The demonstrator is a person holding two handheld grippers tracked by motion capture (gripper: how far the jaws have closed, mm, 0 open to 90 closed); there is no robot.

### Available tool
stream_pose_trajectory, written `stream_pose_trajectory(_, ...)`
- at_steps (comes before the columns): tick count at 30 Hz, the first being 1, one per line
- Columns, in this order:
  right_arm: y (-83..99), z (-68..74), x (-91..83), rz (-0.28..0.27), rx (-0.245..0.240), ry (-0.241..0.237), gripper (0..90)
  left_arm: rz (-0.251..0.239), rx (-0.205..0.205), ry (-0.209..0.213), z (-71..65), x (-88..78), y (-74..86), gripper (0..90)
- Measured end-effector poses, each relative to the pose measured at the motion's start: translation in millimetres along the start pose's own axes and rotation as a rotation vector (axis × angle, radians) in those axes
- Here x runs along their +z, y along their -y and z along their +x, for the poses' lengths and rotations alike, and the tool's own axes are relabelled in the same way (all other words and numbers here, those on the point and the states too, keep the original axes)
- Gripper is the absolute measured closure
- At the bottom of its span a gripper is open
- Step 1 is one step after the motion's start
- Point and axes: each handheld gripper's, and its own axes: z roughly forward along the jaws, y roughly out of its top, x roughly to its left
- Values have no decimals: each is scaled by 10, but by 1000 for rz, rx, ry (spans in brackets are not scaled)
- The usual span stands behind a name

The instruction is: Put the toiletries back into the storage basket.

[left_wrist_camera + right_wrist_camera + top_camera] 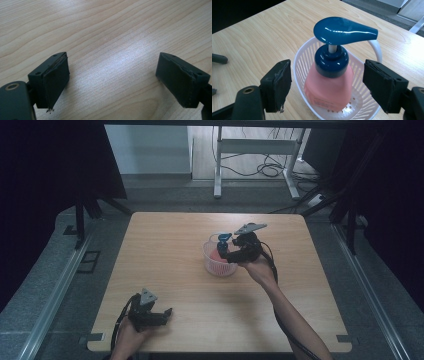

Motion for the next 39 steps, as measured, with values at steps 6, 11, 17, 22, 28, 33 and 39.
stream_pose_trajectory(6, 29, 29, -42, 3, -11, -8, 223, 1, 0, 0, 0, -1, 0, 113)
stream_pose_trajectory(11, 47, 47, -64, 8, -18, -11, 220, 1, 0, 0, 0, -1, 0, 113)
stream_pose_trajectory(17, 65, 70, -98, 12, -28, -17, 216, 1, 0, 0, 0, -1, 0, 113)
stream_pose_trajectory(22, 82, 92, -125, 16, -35, -20, 212, 1, 0, 0, 0, -1, 0, 113)
stream_pose_trajectory(28, 108, 122, -162, 18, -44, -26, 207, 1, -1, 0, 0, -1, 0, 113)
stream_pose_trajectory(33, 129, 157, -216, 16, -55, -32, 200, 0, -1, 0, 0, 0, 0, 113)
stream_pose_trajectory(39, 165, 192, -263, 19, -68, -37, 194, 1, 0, 0, -1, -1, 0, 113)
